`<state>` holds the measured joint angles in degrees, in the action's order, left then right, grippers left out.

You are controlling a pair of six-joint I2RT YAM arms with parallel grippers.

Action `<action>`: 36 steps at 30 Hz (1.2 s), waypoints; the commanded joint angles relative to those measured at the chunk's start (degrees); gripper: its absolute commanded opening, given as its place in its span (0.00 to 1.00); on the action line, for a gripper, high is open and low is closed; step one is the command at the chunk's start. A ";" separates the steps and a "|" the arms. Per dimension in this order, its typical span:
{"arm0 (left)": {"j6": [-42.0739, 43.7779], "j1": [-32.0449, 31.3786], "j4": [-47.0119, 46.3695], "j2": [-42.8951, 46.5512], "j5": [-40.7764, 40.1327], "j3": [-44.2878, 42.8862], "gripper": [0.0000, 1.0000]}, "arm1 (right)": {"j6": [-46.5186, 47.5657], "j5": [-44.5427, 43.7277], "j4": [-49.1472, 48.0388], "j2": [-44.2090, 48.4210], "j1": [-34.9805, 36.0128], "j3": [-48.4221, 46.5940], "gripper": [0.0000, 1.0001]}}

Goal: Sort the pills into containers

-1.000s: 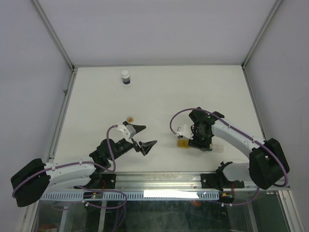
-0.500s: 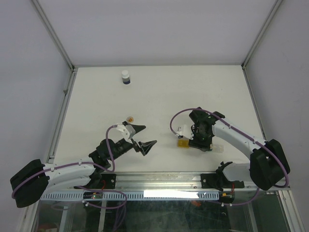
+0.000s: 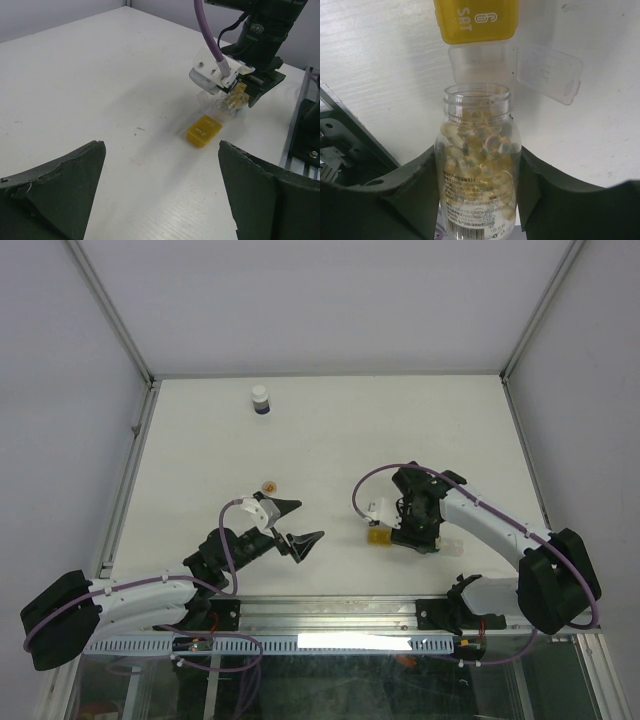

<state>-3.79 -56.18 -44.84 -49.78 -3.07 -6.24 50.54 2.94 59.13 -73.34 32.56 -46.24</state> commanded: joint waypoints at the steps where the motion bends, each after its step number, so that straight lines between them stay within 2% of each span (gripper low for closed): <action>1: 0.01 0.11 -1.73 0.91 -0.25 0.30 0.99 | -0.05 2.61 2.01 0.61 -0.21 -3.06 0.00; 4: -0.05 0.06 -2.21 0.88 -0.27 0.52 0.99 | 0.19 -1.18 -0.29 1.40 -0.38 -1.88 0.00; 6: 0.03 0.10 -1.75 0.88 -0.27 0.37 0.99 | -0.23 2.64 2.05 0.59 -0.34 -3.21 0.00; 8: -0.01 0.11 -2.01 0.90 -0.27 0.39 0.99 | -0.02 -0.59 -0.03 1.06 -0.37 -1.74 0.00; 11: 0.10 0.11 -1.81 0.77 -0.27 0.27 0.99 | 0.13 1.48 1.66 0.62 -0.39 -2.03 0.00; 13: 0.10 0.11 -2.06 0.59 -0.27 0.22 0.99 | 0.10 -1.27 -0.04 0.78 -0.35 -0.75 0.00; 16: 0.06 0.11 -1.85 0.48 -0.06 0.03 0.99 | 0.03 2.38 2.02 0.60 -0.32 -2.17 0.00; 18: 0.06 0.11 -2.01 0.40 -0.09 0.12 0.99 | 0.66 -1.82 -0.94 1.80 -0.61 -0.51 0.00; 21: 0.04 0.09 -1.63 0.46 -0.18 0.07 0.99 | -0.01 2.84 2.78 0.68 -0.65 -3.11 0.00; 23: 0.10 0.10 -2.11 0.35 -0.17 0.25 0.99 | 0.70 -0.81 0.10 1.68 -0.74 -1.20 0.00; 26: 0.07 0.11 -1.60 0.31 -0.18 0.01 0.99 | 0.51 2.13 2.54 1.00 -0.76 -2.53 0.00; 28: 0.08 0.11 -2.09 0.23 -0.18 0.23 0.99 | 0.65 -0.70 0.57 1.55 -0.78 -1.28 0.00; 31: -0.03 0.11 -1.75 0.18 -0.01 0.05 0.99 | 0.54 3.03 3.00 1.47 -0.74 -2.83 0.00; 33: 0.06 0.11 -2.21 0.07 -0.03 0.23 0.99 | 1.19 -1.52 0.39 1.77 -0.82 -0.94 0.00; 36: -0.03 0.11 -1.76 0.19 -0.07 0.09 0.99 | 0.65 2.93 3.11 0.70 -0.83 -2.94 0.00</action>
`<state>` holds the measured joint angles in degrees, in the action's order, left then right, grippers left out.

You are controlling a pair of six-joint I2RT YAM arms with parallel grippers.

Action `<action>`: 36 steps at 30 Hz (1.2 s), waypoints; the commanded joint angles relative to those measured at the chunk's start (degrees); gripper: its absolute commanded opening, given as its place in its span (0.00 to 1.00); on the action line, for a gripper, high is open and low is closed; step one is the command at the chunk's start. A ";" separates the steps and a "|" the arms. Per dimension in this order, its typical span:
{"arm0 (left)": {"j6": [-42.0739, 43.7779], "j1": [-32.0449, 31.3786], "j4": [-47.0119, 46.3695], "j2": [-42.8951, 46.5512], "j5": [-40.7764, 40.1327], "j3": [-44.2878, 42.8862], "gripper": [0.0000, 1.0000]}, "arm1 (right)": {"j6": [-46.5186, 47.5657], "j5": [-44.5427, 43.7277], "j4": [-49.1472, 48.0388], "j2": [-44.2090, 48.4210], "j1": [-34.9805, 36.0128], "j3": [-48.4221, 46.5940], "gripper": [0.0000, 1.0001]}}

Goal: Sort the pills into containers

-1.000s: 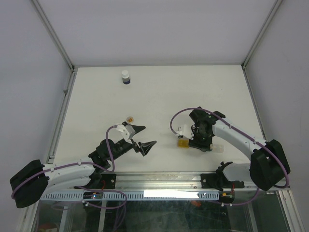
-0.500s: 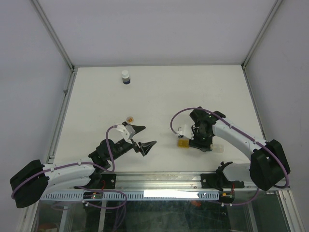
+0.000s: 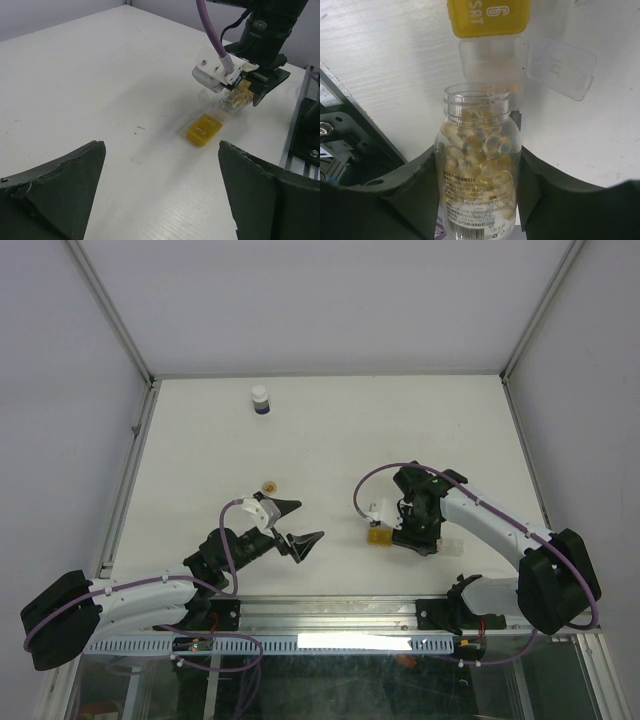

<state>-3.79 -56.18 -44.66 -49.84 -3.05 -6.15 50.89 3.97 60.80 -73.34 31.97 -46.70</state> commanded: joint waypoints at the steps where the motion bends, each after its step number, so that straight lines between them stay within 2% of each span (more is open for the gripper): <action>1: -0.05 0.11 -2.23 0.20 -0.10 0.20 0.99 | 0.67 -0.93 -1.01 1.39 -0.24 -0.96 0.00; 2: 0.01 0.11 -2.63 0.14 -0.11 0.33 0.99 | 1.00 -3.48 -2.00 1.55 -0.24 -0.30 0.00; 5: -0.10 0.09 -1.87 0.34 -0.08 0.11 0.99 | 0.23 1.00 0.98 0.67 -0.24 -2.46 0.00; 7: -0.01 0.11 -2.57 0.20 -0.18 0.30 0.99 | 0.58 -3.19 -1.84 1.22 -0.19 -0.59 0.00; 9: 0.03 0.11 -2.08 0.18 -0.13 0.16 0.99 | 0.01 1.04 1.26 0.30 -0.24 -2.68 0.00; 12: 0.00 0.11 -2.67 -0.02 -0.14 0.34 0.99 | 0.49 -2.18 -0.80 1.13 -0.23 -0.95 0.00; 14: 0.03 0.11 -2.25 -0.10 -0.12 0.12 0.99 | 0.09 1.57 1.55 0.38 -0.22 -2.57 0.00; 17: 0.01 0.11 -2.60 -0.20 -0.07 0.26 0.99 | 0.68 -4.10 -2.63 0.93 -0.31 -0.08 0.00; 20: -0.16 0.11 -2.04 0.08 -0.02 0.20 0.99 | -0.37 1.15 0.71 -0.09 -0.23 -2.43 0.00; 22: -0.06 0.09 -2.70 -0.07 -0.11 0.35 0.99 | 0.02 -3.71 -2.40 0.64 -0.24 -0.75 0.00; 24: -0.06 0.11 -2.08 -0.04 0.01 0.08 0.99 | -0.56 0.89 0.93 -0.26 -0.24 -3.03 0.00; 27: 0.04 0.11 -2.92 -0.44 -0.03 0.30 0.99 | -0.26 -3.54 -2.01 0.32 -0.24 -1.09 0.00; 29: -0.03 0.11 -2.04 -0.45 0.06 -0.01 0.99 | -1.07 1.08 1.35 -0.43 -0.22 -3.66 0.00; 32: 0.07 0.11 -2.85 -0.59 0.02 0.24 0.99 | -0.53 -4.05 -1.21 0.16 -0.24 -1.84 0.00; 34: -0.05 0.11 -1.95 -0.38 0.05 -0.03 0.99 | -1.50 0.88 2.00 -0.71 -0.24 -4.12 0.00; 36: -0.04 0.11 -2.73 -0.49 0.06 0.32 0.99 | -0.47 -4.16 -2.21 0.61 -0.24 -1.17 0.00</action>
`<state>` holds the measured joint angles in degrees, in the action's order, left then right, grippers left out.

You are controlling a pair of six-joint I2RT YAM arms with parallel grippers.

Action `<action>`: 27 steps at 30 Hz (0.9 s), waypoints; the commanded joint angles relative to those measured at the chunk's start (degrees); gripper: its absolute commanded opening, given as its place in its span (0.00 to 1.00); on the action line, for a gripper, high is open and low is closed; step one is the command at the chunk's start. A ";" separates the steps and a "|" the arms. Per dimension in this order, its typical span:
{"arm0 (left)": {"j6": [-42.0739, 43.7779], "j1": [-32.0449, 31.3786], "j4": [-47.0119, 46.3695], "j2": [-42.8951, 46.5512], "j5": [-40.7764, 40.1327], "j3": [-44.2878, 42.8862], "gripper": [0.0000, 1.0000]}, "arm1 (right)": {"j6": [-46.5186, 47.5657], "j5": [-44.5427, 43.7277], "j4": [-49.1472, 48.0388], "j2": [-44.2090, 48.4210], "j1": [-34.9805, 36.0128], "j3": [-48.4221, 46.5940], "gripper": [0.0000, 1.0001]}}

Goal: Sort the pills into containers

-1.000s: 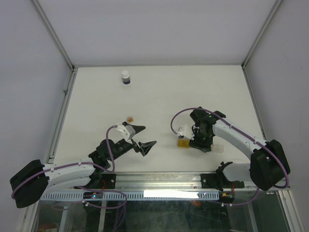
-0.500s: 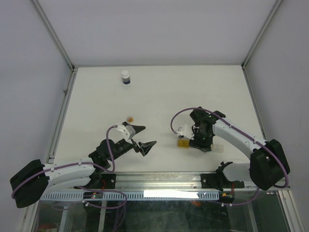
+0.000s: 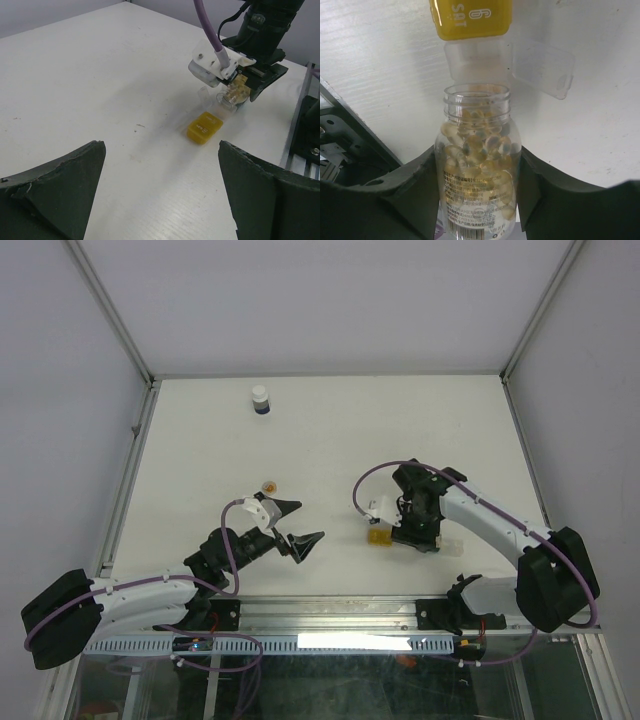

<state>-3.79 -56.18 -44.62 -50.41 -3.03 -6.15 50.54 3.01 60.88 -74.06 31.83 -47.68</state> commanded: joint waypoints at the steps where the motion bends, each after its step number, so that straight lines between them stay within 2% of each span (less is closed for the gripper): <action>1: 0.10 0.10 -3.01 -0.05 -0.09 0.30 0.99 | -0.35 -3.80 -1.54 0.84 -0.11 -0.43 0.00; 3: 0.00 0.11 -1.98 0.07 0.02 0.02 0.99 | -1.09 1.00 1.50 0.04 -0.11 -2.57 0.00; 5: 0.12 0.11 -2.69 0.01 -0.01 0.25 0.99 | -0.24 -3.18 -1.90 1.25 -0.11 -0.05 0.00; 8: 0.11 0.11 -2.09 0.04 -0.03 -0.04 0.99 | -0.94 0.84 1.27 0.80 -0.01 -2.23 0.00; 10: 0.17 0.11 -2.75 -0.09 -0.05 0.16 0.99 | -0.38 -4.64 -1.63 1.73 0.00 0.16 0.00; 13: 0.19 0.11 -2.22 -0.20 0.02 -0.11 0.99 | -1.30 0.44 1.48 0.87 0.00 -1.73 0.00; 15: 0.17 0.11 -2.65 -0.43 0.04 -0.03 0.99 | -0.63 -4.34 -1.59 1.81 0.03 0.48 0.00; 17: 0.24 0.11 -2.23 -0.24 0.04 -0.17 0.99 | -1.69 0.97 2.31 0.77 0.11 -2.42 0.00; 18: 0.19 0.11 -2.12 -0.14 0.05 -0.17 0.99 | -1.48 0.46 1.44 1.41 0.14 -2.01 0.00; 20: 0.31 0.11 -2.47 -0.12 -0.03 -0.10 0.99 | -0.92 -4.45 -1.47 1.63 0.17 0.16 0.00; 22: 0.17 0.11 -1.83 0.08 0.02 -0.17 0.99 | -1.90 0.76 2.42 0.50 0.19 -2.55 0.00; 24: 0.16 0.11 -2.38 0.09 -0.02 0.11 0.99 | -1.30 -2.99 -0.78 1.73 0.16 -0.35 0.00; 27: 0.20 0.11 -1.90 0.13 -0.08 -0.11 0.99 | -1.91 0.55 0.94 0.90 0.16 -2.02 0.00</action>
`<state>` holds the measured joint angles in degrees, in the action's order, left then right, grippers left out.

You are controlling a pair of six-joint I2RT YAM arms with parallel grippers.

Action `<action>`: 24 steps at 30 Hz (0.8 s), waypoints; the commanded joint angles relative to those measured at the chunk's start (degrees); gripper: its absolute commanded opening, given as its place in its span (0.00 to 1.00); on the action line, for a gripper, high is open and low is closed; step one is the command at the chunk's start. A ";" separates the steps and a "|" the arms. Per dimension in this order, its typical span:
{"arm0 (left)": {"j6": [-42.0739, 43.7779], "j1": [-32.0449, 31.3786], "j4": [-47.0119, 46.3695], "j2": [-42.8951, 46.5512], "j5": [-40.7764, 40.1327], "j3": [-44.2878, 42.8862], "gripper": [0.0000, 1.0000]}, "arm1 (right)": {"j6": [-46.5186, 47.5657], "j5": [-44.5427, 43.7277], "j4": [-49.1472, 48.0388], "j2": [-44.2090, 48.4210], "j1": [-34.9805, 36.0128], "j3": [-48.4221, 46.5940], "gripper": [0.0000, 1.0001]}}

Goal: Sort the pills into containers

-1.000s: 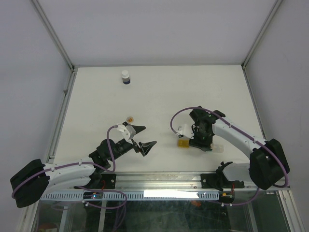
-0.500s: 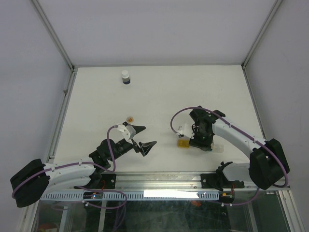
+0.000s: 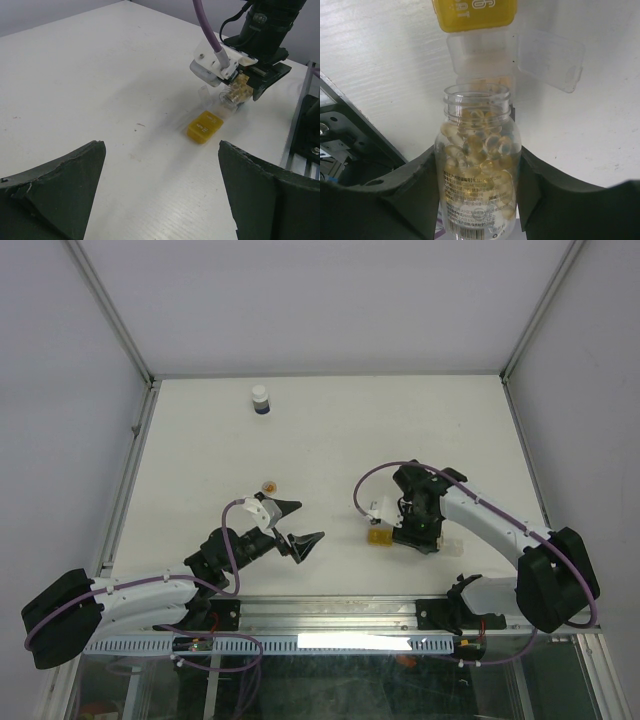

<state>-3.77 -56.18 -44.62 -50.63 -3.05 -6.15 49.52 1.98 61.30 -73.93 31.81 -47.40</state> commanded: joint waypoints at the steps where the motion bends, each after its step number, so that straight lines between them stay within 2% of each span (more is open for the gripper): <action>1: 0.12 0.11 -2.28 0.28 0.01 -0.02 0.99 | -0.51 -1.39 -1.51 1.28 0.27 -0.90 0.00; 2: 0.27 0.11 -2.34 0.15 0.00 0.00 0.99 | -0.67 -3.09 -1.00 1.11 0.50 -0.60 0.00; 4: 0.15 0.11 -1.90 0.17 -0.07 -0.16 0.99 | -1.57 0.71 1.18 0.50 0.67 -2.28 0.00; 6: 0.20 0.11 -2.34 -0.03 -0.02 -0.06 0.99 | -0.91 -3.27 -1.90 1.42 0.78 -0.11 0.00; 9: 0.17 0.11 -1.89 0.09 0.01 -0.16 0.99 | -2.19 2.47 1.97 1.02 1.45 -2.73 0.00; 11: 0.30 0.10 -2.53 -0.08 -0.06 0.00 0.99 | -0.39 -5.14 -3.37 2.01 1.33 1.17 0.00; 13: 0.25 0.10 -1.45 0.15 -0.05 -0.31 0.99 | -2.17 -0.13 1.07 0.00 1.37 -1.69 0.00; 14: 0.18 0.11 -1.31 0.39 -0.02 -0.29 0.99 | -2.25 0.44 0.25 0.33 1.55 -2.00 0.00; 16: 0.21 0.11 -2.27 0.45 -0.13 0.15 0.99 | -1.34 -3.63 -2.33 1.42 1.55 0.17 0.00; 18: 0.22 0.11 -1.53 0.59 -0.18 -0.06 0.99 | -1.99 0.24 0.70 0.49 1.55 -2.24 0.00; 21: 0.23 0.11 -2.33 0.37 -0.08 0.06 0.99 | -1.08 -4.02 -2.07 0.82 1.71 -0.02 0.00; 23: 0.11 0.11 -1.67 0.37 0.02 -0.09 0.99 | -1.90 0.41 0.52 0.48 1.72 -2.07 0.00; 24: 0.13 0.09 -1.91 0.36 0.08 0.02 0.99 | -1.43 -1.03 -0.95 1.36 1.80 -0.95 0.00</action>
<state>-3.77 -56.18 -44.60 -50.63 -3.05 -6.15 48.25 0.69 60.53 -73.89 33.15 -47.05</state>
